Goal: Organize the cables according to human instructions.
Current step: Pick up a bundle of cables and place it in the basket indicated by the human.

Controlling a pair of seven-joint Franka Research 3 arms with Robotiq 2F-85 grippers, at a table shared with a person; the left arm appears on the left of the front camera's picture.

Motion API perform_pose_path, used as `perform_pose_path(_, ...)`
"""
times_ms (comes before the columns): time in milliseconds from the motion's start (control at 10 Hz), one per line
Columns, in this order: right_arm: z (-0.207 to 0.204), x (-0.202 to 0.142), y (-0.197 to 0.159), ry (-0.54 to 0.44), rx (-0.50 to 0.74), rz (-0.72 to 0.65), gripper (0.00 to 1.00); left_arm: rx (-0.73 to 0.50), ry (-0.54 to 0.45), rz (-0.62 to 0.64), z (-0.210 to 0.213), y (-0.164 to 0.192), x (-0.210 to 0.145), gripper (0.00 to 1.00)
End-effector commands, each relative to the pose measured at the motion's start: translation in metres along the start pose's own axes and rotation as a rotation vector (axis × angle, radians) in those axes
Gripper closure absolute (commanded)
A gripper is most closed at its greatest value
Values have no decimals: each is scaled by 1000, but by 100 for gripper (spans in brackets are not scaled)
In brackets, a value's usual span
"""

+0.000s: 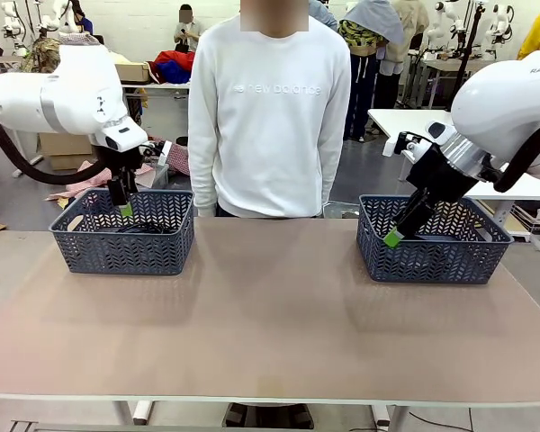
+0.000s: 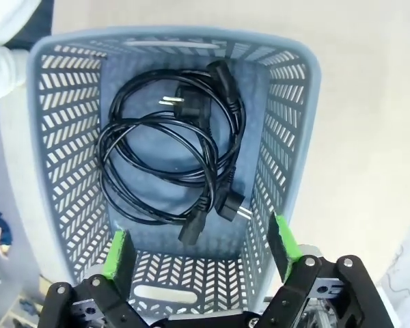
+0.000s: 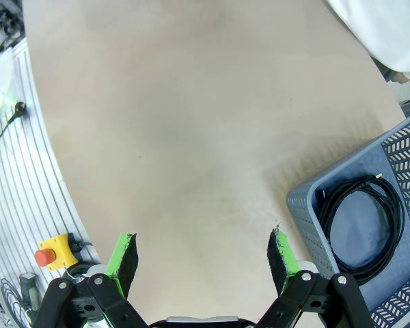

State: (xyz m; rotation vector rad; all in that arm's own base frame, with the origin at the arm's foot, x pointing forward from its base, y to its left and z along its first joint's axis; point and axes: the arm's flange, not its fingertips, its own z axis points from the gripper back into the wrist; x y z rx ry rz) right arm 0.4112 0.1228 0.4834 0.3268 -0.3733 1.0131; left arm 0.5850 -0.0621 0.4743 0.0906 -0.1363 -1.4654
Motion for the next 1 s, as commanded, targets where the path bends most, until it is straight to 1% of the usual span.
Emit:
perform_pose_path(0,2,2,0,3,-1,2,0,-20,-14,-12,10,2,2,0)
perform_pose_path(100,2,2,0,3,-1,2,0,-21,-24,-9,12,3,4,0)
perform_pose_path(200,2,2,0,3,-1,2,0,-31,-32,34,12,2,6,0)
perform_pose_path(300,2,2,0,3,-1,2,0,-4,0,-6,9,2,4,0)
perform_pose_path(900,2,2,0,3,-1,2,0,-4,0,-6,9,2,4,0)
